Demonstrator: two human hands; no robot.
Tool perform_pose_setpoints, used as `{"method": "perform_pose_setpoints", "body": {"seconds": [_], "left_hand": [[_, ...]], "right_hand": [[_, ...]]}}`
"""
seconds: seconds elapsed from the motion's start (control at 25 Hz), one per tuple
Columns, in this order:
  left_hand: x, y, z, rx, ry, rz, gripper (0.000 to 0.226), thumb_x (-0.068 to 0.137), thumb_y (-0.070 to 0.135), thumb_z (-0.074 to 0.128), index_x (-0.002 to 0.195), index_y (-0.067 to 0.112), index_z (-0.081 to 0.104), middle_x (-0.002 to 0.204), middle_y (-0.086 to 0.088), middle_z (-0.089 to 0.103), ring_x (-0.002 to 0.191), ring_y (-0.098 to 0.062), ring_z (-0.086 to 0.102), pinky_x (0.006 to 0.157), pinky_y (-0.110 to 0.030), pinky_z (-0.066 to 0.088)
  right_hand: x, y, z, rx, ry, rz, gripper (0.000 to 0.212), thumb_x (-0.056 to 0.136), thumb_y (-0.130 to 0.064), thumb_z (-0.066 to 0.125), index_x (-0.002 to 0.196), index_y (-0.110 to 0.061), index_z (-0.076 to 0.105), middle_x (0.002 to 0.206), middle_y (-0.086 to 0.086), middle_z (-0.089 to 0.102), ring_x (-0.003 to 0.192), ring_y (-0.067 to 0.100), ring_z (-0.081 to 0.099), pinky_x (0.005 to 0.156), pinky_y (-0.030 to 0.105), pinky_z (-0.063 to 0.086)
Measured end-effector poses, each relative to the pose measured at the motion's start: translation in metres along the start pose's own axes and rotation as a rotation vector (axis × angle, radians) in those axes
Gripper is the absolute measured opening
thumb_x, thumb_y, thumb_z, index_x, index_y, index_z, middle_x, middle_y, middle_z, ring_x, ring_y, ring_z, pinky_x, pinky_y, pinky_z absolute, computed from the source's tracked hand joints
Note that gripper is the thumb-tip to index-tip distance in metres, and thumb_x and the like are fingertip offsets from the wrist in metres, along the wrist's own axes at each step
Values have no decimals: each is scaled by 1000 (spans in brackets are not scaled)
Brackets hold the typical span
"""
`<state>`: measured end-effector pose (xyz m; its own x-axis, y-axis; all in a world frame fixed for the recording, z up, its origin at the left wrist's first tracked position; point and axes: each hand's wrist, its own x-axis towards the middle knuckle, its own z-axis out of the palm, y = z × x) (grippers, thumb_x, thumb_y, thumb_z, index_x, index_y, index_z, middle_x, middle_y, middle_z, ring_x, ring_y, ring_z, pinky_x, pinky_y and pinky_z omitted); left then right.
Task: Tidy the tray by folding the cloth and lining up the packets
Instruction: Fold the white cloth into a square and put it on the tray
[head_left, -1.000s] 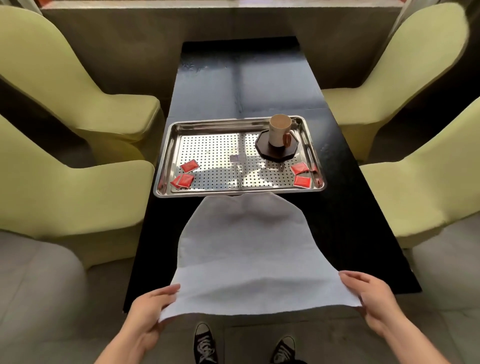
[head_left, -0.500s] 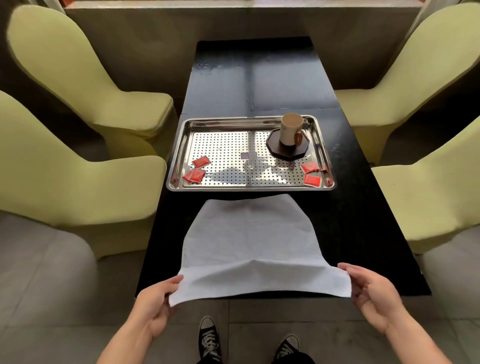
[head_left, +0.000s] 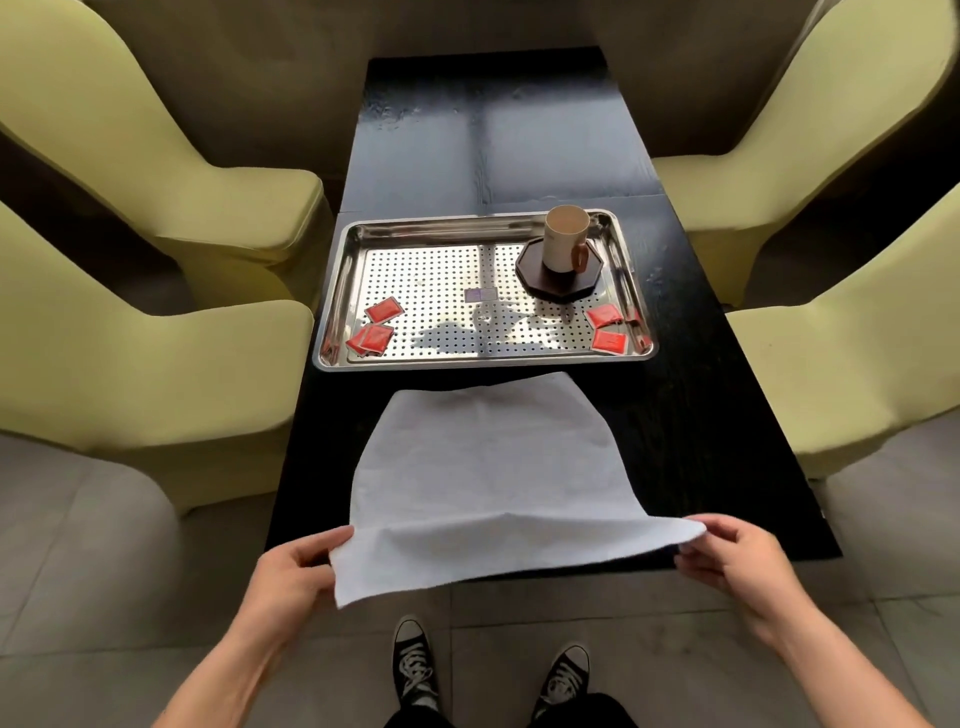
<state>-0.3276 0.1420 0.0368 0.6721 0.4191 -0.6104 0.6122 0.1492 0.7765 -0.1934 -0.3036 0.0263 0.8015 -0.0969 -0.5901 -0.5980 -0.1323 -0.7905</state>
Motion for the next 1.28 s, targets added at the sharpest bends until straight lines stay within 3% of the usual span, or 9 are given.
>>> {"method": "perform_pose_setpoints", "body": {"seconds": [0.12, 0.2, 0.28, 0.4, 0.52, 0.68, 0.8, 1.08, 1.28], "left_hand": [[4, -4, -10, 375, -14, 205, 30, 74, 10, 86, 101, 22, 78, 94, 9, 78, 95, -6, 71, 79, -14, 51], [4, -3, -12, 405, 11, 313, 7, 75, 29, 83, 81, 27, 80, 84, 9, 74, 85, -12, 69, 70, -10, 46], [6, -8, -13, 434, 27, 406, 14, 75, 36, 75, 70, 23, 78, 92, 7, 67, 89, -11, 63, 74, -13, 43], [2, -19, -15, 220, -32, 312, 20, 80, 35, 71, 81, 18, 81, 107, 11, 74, 101, 5, 64, 85, -13, 45], [6, -31, -18, 124, -13, 254, 26, 84, 41, 66, 84, 18, 78, 84, 0, 77, 80, -10, 66, 69, -15, 48], [22, -26, -6, 89, 27, 240, 27, 89, 38, 64, 83, 14, 76, 85, -10, 76, 82, -21, 68, 79, -37, 48], [26, -28, -10, 30, 52, 209, 29, 87, 41, 64, 86, 16, 77, 84, -7, 78, 75, -13, 70, 69, -24, 54], [57, 52, 7, -108, 159, 228, 18, 95, 24, 62, 82, 15, 71, 86, -17, 69, 58, -20, 61, 55, -33, 53], [48, 169, -7, -399, 115, 536, 20, 80, 38, 75, 77, 18, 77, 82, 9, 74, 80, -16, 74, 65, -33, 63]], "right_hand": [[10, -5, 1, -72, -13, -55, 16, 92, 4, 61, 89, -3, 75, 66, 9, 68, 65, 21, 62, 61, 33, 59], [8, -5, 0, -83, -2, -97, 22, 93, 3, 60, 84, -9, 76, 75, 7, 69, 74, 21, 63, 69, 38, 58], [3, -4, -2, -72, -36, -131, 20, 94, -1, 60, 86, -11, 75, 90, 3, 74, 87, 19, 69, 77, 38, 57], [-6, 0, -10, -23, -157, -72, 16, 94, -5, 60, 83, -6, 72, 89, 13, 74, 85, 22, 71, 78, 33, 61], [-3, -4, -9, -161, -185, -23, 13, 93, -8, 63, 88, 1, 70, 91, 24, 75, 80, 31, 73, 69, 37, 58], [15, -28, 15, -409, -137, -150, 11, 91, -6, 67, 83, -3, 72, 88, 20, 75, 80, 26, 69, 78, 41, 51], [21, -32, 8, -455, -134, -140, 11, 91, -12, 68, 82, -8, 73, 85, 11, 76, 83, 28, 72, 81, 44, 54], [37, -97, 38, -162, -112, -235, 19, 97, -9, 60, 80, -14, 66, 80, 4, 72, 76, 15, 69, 63, 29, 55], [22, -178, 33, 157, -110, -541, 6, 87, -32, 71, 86, -27, 74, 91, -3, 76, 86, 14, 75, 66, 26, 62]]}}
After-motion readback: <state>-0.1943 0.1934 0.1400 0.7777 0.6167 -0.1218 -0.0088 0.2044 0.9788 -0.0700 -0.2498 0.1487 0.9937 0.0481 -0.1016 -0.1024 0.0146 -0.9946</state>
